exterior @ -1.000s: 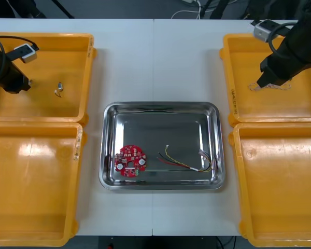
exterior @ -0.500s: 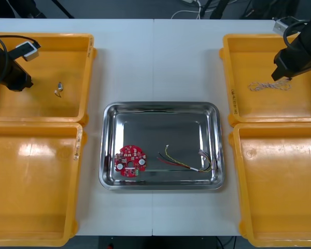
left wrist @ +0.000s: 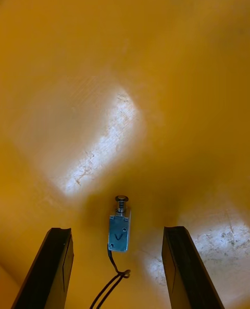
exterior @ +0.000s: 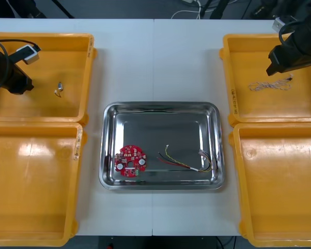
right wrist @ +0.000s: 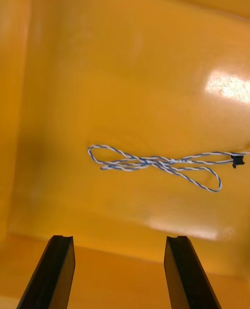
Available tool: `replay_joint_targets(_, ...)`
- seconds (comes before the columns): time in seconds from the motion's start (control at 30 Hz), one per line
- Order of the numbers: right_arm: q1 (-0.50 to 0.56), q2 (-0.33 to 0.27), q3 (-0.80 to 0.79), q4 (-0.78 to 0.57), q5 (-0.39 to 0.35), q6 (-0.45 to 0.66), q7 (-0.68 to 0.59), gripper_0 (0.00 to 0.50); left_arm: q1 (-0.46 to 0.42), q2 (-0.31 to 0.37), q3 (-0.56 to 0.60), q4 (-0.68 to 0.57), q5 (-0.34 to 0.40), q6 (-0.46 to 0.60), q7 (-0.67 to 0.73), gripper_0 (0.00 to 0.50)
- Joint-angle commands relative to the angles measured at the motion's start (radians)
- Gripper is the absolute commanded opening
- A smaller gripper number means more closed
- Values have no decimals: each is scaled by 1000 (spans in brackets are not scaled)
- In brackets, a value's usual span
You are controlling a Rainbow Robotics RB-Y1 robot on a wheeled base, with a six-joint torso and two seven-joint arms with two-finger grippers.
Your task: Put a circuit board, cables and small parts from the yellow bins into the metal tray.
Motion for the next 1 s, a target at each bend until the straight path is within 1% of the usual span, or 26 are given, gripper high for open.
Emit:
replay_joint_targets(0.03,-90,32,-64,71,29,-42,-71,500,16,-15,-14,-10,5,-30,-120,500)
replay_joint_targets(0.13,-90,46,-94,76,43,-42,-136,500,18,-18,-12,-12,2,-33,-120,500)
replay_joint_targets(0.27,-90,47,-96,76,64,-37,-160,500,25,-26,-12,-10,-1,-43,-120,500)
replay_joint_targets(0.37,-90,44,-96,76,121,-39,-153,500,33,-27,-12,-10,-1,-54,-120,500)
replay_joint_targets(0.47,-90,44,-96,76,158,-45,-156,500,33,-29,-12,-10,-1,-54,-122,500)
replay_joint_targets(0.5,-88,44,-96,76,175,-53,-159,500,36,-29,-12,-10,-1,-54,-120,475)
replay_joint_targets(0.53,-90,46,-96,76,193,-59,-162,500,36,-29,-12,-10,2,-54,-122,369)
replay_joint_targets(0.57,-90,49,-96,76,213,-68,-165,500,41,-29,-14,-10,5,-54,-122,184)
replay_joint_targets(0.63,-90,57,-97,85,244,-82,-171,500,44,-29,-12,-10,11,-54,-122,0)
replay_joint_targets(0.7,-90,67,-111,99,276,-100,-179,500,45,-29,-12,-10,20,-54,-122,0)
replay_joint_targets(0.77,-93,90,-153,121,325,-132,-183,500,47,-29,-12,-10,27,-54,-122,0)
replay_joint_targets(0.8,-94,95,-163,127,336,-138,-185,500,47,-29,-14,-10,30,-53,-122,0)
replay_joint_targets(0.87,-105,119,-219,159,387,-168,-191,500,47,-27,-12,-10,34,-50,-122,0)
replay_joint_targets(1.0,-134,147,-303,211,451,-189,-209,500,47,-29,-12,-10,34,-43,-122,0)
